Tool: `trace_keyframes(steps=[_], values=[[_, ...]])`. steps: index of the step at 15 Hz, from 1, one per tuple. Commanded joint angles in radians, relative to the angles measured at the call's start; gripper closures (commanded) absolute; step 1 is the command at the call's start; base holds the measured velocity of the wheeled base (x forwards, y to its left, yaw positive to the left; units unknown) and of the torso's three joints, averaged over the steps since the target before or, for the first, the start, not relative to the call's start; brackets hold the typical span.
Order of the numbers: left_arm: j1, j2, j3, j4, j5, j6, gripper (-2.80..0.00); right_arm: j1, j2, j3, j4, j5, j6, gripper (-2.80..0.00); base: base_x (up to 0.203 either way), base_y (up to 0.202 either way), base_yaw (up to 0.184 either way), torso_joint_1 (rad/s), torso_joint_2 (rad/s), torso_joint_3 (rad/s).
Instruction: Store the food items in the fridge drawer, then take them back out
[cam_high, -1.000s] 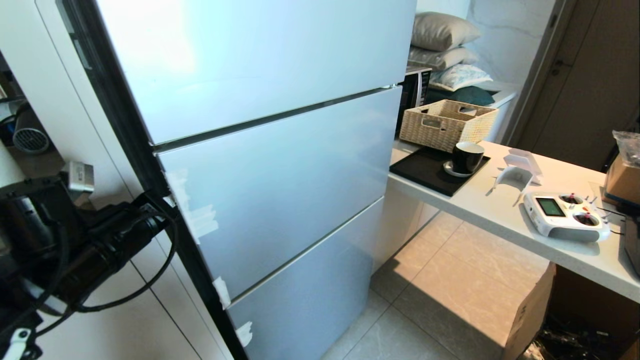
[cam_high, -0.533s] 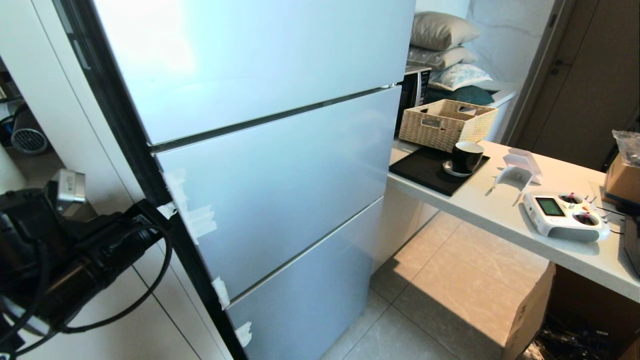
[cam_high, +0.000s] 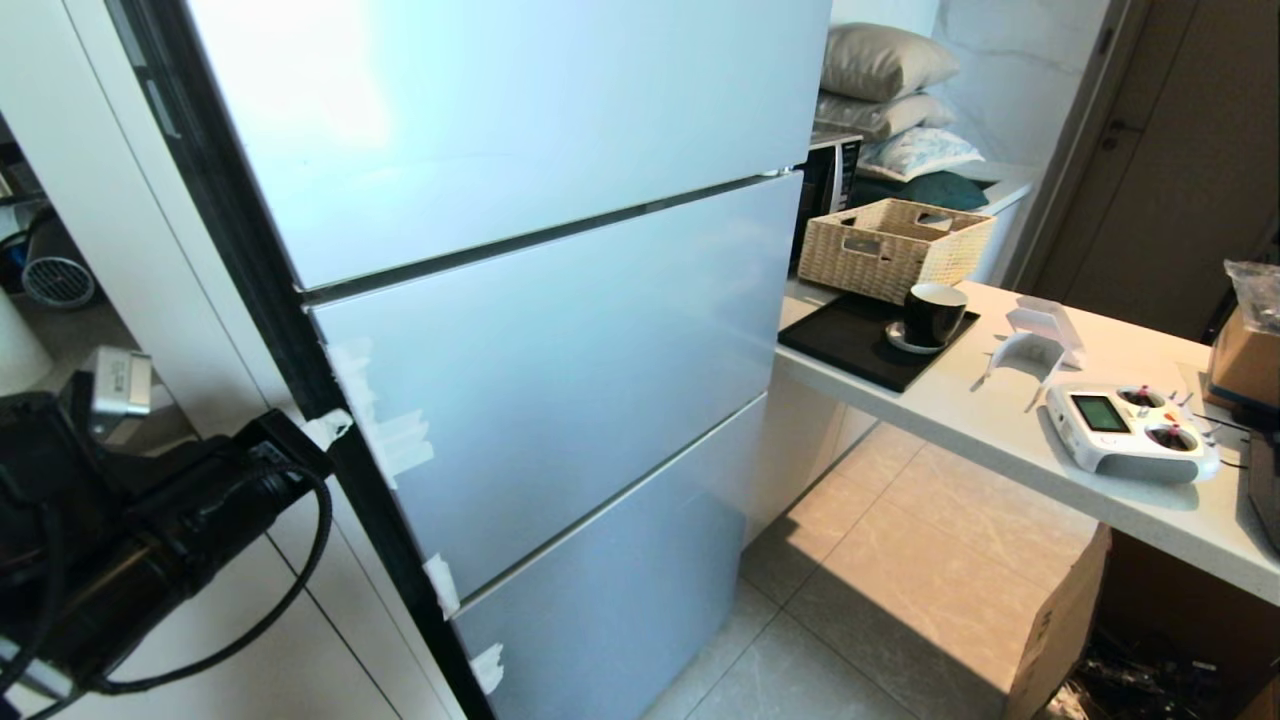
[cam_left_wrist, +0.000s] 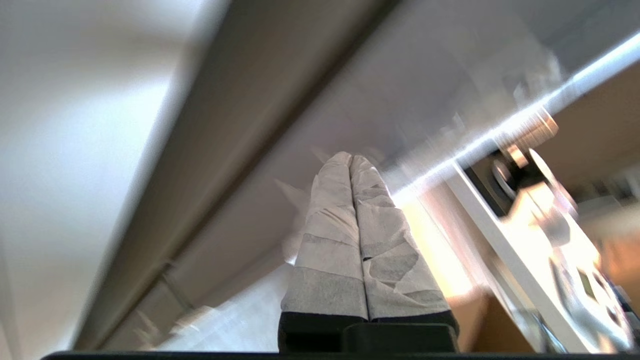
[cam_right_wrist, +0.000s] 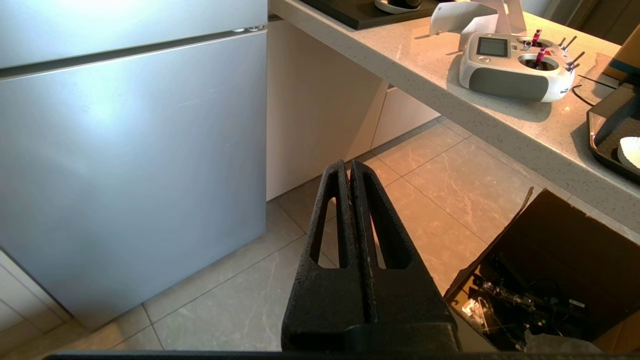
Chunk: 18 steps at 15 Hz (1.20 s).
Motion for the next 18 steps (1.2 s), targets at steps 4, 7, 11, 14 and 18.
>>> trace_keyframes(steps=[4, 7, 11, 14, 18], values=[[0.032, -0.013, -0.012, -0.007, 0.074, -0.005, 0.00, 0.000, 0.001, 0.000, 0.000, 0.001, -0.001, 0.00, 0.000, 0.000, 0.000, 0.000, 0.00, 0.000], [0.028, 0.019, -0.043, -0.007, 0.068, -0.011, 0.00, 0.000, 0.001, 0.000, 0.000, 0.002, -0.001, 0.00, 0.000, 0.000, 0.000, 0.000, 0.00, 0.000], [-0.041, 0.006, -0.051, -0.007, 0.069, -0.008, 0.00, 0.000, 0.001, 0.000, 0.000, 0.001, -0.001, 0.00, 0.000, 0.000, 0.000, 0.000, 0.00, 0.000], [-0.098, -0.006, -0.043, -0.007, 0.069, -0.007, 0.00, 0.000, 0.001, 0.000, 0.000, 0.002, -0.001, 0.00, 0.000, 0.000, 0.000, 0.000, 0.00, 0.000], [-0.145, -0.015, -0.026, -0.007, 0.068, -0.008, 0.00, 0.000, 0.001, 0.000, 0.000, 0.001, -0.001, 0.00, 0.000, 0.000, 0.000, 0.000, 0.00, 0.000]])
